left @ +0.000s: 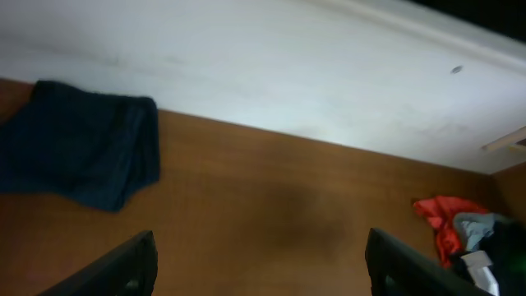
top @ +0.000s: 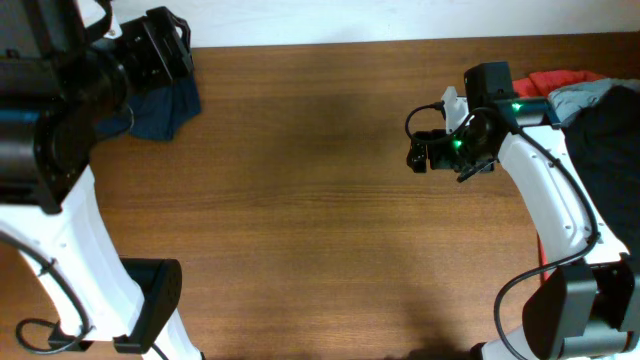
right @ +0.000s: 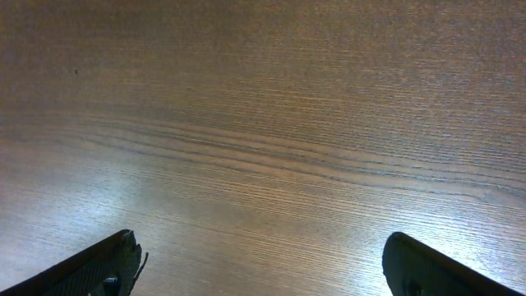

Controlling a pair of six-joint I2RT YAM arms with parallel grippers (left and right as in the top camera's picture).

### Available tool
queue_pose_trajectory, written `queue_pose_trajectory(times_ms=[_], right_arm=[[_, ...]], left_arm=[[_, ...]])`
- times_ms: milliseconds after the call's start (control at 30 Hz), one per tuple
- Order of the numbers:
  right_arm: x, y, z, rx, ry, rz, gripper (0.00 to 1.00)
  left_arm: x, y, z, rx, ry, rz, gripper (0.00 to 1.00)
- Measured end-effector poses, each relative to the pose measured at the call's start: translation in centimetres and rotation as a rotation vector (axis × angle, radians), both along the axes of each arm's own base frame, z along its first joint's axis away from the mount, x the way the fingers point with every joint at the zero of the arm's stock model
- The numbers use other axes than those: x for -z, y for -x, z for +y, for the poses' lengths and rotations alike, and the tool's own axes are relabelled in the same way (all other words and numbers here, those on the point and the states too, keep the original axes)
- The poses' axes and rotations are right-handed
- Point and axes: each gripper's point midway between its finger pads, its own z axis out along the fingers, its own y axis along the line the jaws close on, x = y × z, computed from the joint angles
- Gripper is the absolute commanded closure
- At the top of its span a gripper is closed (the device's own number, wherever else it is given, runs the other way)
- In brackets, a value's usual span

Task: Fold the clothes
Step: 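Lower the shorts onto the table and open the left gripper, then raise the left gripper above the placed shorts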

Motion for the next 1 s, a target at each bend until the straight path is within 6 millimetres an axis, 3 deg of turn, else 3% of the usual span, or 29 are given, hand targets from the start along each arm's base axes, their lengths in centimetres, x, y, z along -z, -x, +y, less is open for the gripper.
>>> queue_pose_trajectory(times_ms=[267,433,567,1000], right_arm=[[0.0,0.0,0.0,0.0,0.0,0.0,0.01],[0.0,0.0,0.0,0.0,0.0,0.0,0.01],[0.0,0.0,0.0,-0.001,0.001,0.0,0.01],[0.0,0.0,0.0,0.0,0.0,0.0,0.01]], left_arm=[[4.1,-1.5,0.9,-0.047,-0.05,0.146,0.15],[7.7,-2.4,1.8,-0.091,-0.105,0.272,0.14],[11.3,-2.9,3.1,-0.147,-0.176,0.392,0.04],[19.5,-5.8,3.8,-0.172,-0.242,0.536,0.03]])
